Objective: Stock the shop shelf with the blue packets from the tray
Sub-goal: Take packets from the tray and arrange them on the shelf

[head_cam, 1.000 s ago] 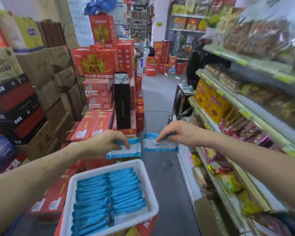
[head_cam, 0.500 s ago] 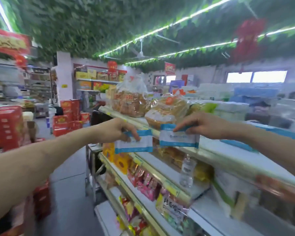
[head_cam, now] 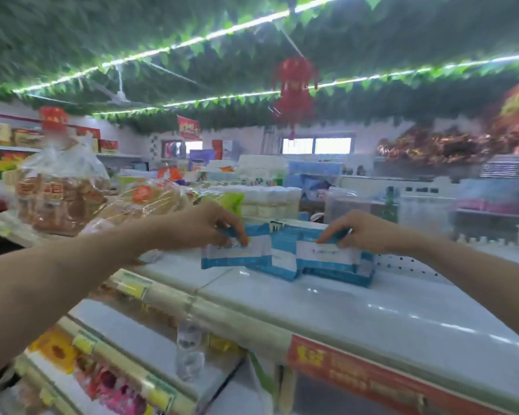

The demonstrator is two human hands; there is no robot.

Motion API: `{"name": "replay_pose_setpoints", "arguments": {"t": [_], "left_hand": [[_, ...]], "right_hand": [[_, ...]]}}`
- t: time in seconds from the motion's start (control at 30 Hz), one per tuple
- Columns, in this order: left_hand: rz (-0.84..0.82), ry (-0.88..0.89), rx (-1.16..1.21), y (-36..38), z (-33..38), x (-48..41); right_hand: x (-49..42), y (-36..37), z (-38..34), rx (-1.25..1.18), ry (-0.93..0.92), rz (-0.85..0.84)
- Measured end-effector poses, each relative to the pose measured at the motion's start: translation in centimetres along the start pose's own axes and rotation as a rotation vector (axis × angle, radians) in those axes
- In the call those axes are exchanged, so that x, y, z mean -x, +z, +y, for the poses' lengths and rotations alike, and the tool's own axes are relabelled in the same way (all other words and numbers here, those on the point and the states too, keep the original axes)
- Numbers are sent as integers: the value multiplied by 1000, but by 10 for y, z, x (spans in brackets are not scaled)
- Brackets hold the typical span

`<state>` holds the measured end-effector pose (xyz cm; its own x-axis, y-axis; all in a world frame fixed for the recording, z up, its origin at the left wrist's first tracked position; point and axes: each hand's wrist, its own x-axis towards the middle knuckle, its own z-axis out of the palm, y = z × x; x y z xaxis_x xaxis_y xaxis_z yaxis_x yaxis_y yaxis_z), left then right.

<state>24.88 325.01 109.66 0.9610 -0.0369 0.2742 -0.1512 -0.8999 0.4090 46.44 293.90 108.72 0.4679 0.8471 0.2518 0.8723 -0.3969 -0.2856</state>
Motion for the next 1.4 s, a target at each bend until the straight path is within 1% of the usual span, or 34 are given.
{"name": "replay_pose_setpoints", "arguments": {"t": [0.23,0.4,0.53,0.6,0.73,0.87,0.93,1.03,1.1,1.2,1.27,1.33,1.4], "left_hand": [[-99,107,-3,27,14,-55],[-140,163,1,52,28,-95],[-196,238,15,83,43,-119],[-225,286,12,98,49,-131],[-225,338,-8,120,60,-151],[-218,359,-57,130,68,-163],[-209,376,-84,133,70,-166],[-166,411,-166,138,69,-167],[-125,420,-206,140,66,-165],[-71,447,-199,135,60,-151],[-51,452,-171,121,52,-131],[-69,417,-108,101,36,-99],[-65,293,-71,76,12,-53]], "right_hand": [[7,9,47,52,68,-66],[12,19,51,209,20,-85],[12,20,53,398,-40,-44],[12,18,59,461,-41,-11],[19,10,69,356,-49,50],[27,-1,70,164,-15,64],[30,-6,71,134,2,126],[30,-14,64,157,22,241],[28,-19,47,146,-8,312],[20,-21,11,92,-60,390],[12,-14,-15,79,-95,379],[1,-2,-44,87,-136,329],[-14,18,-76,85,-203,270]]}}
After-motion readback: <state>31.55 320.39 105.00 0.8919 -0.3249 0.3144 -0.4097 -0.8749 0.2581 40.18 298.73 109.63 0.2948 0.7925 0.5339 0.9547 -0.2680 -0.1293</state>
